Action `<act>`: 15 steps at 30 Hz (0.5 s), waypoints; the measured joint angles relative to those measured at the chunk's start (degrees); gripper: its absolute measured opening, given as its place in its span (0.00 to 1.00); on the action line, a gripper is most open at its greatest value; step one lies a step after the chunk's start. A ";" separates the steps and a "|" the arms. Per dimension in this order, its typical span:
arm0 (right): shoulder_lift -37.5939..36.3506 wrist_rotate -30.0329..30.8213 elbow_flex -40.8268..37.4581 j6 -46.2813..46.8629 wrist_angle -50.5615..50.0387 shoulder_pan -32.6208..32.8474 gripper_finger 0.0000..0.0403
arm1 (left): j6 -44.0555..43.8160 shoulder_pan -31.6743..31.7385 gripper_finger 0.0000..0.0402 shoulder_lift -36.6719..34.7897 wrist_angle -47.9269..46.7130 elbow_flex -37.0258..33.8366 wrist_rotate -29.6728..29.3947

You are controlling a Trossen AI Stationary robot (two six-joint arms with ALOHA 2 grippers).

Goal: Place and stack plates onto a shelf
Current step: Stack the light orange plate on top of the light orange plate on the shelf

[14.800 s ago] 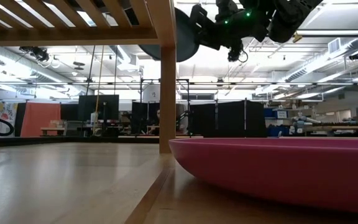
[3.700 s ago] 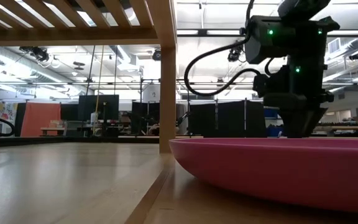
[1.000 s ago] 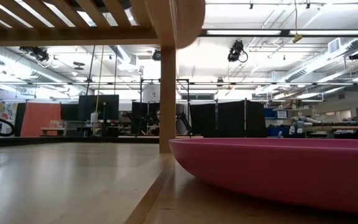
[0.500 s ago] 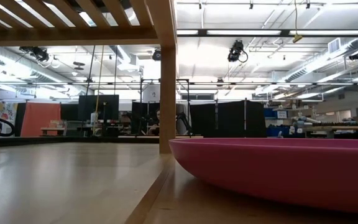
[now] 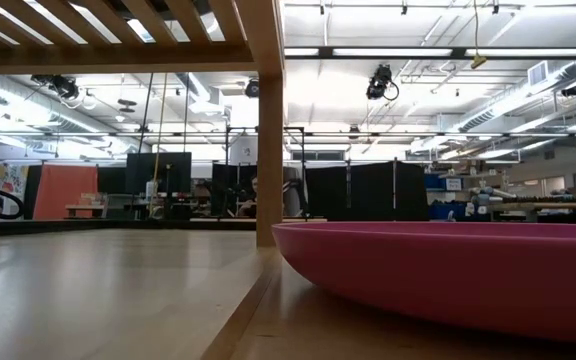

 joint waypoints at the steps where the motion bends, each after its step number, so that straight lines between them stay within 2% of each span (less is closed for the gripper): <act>1: 0.00 -0.39 0.00 -0.11 0.21 0.10 0.04 | 0.00 0.00 0.40 0.00 -0.02 0.00 0.00; 9: 1.26 -0.77 0.00 -1.99 2.50 0.67 0.04 | -0.09 0.00 0.40 0.00 -0.02 0.00 0.00; 15: 4.40 -3.65 -0.02 -2.74 4.03 0.70 0.04 | -0.09 0.00 0.40 -0.03 -0.14 0.00 0.01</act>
